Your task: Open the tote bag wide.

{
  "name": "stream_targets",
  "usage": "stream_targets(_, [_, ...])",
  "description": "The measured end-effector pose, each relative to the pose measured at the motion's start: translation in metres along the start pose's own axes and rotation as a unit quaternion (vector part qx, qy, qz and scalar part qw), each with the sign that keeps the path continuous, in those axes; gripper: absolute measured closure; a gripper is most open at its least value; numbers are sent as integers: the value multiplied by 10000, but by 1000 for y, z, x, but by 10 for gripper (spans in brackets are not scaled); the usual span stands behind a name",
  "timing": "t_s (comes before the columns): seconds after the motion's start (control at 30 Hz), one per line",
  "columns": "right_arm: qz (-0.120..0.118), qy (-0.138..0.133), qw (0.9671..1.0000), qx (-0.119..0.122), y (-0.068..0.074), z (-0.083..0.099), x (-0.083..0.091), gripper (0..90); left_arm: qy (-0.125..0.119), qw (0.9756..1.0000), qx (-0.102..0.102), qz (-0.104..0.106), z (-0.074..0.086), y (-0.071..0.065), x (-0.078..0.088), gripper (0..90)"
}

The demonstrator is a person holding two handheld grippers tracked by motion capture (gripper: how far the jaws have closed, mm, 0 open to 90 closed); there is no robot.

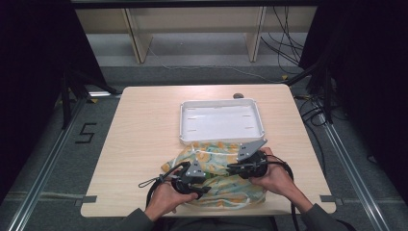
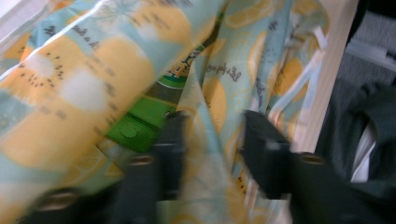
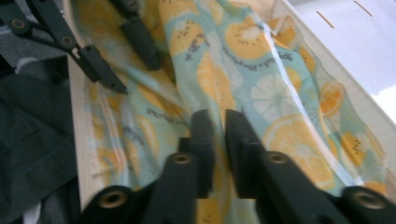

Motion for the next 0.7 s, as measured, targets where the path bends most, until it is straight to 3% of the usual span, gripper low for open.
stream_targets(0.07, [139,18,9999,-2,-9,-1,1,900,-54,10000,-8,32,1,-1,1,827])
stream_targets(0.13, [238,-45,9997,-75,-17,-4,3,900,-59,10000,-45,62,2,-1,3,881])
stream_targets(0.2, [281,-83,9995,-91,-23,-5,5,900,-34,9997,-192,109,2,-2,6,892])
stream_targets(0.27, [399,-110,9991,-135,-35,-7,8,900,-94,9998,-128,118,2,-7,8,896])
stream_targets(0.53, [919,-248,9947,-389,-78,-14,14,900,-50,9989,-349,302,3,-25,18,897])
stream_targets(0.6, [1062,-257,9929,-462,-92,-14,15,900,-173,9991,-191,345,3,-32,17,897])
stream_targets(0.63, [1062,-257,9929,-462,-92,-14,15,900,-73,9987,-302,399,3,-32,18,897])
stream_targets(0.67, [1169,-289,9914,-503,-103,-15,14,900,-125,9988,-264,390,2,-34,18,897])
stream_targets(0.7, [1169,-289,9914,-503,-103,-15,14,900,-216,9989,-155,392,1,-37,16,897])
Point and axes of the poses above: each handheld gripper's, and its own axes: x roughly backward along the jaws, z roughly out of its underside, y roughly to its left, the point moved 6 cm from there along -x, roughly forward along the jaws, and after that the axes turned 12 degrees about -y, right-handed, at the moved point
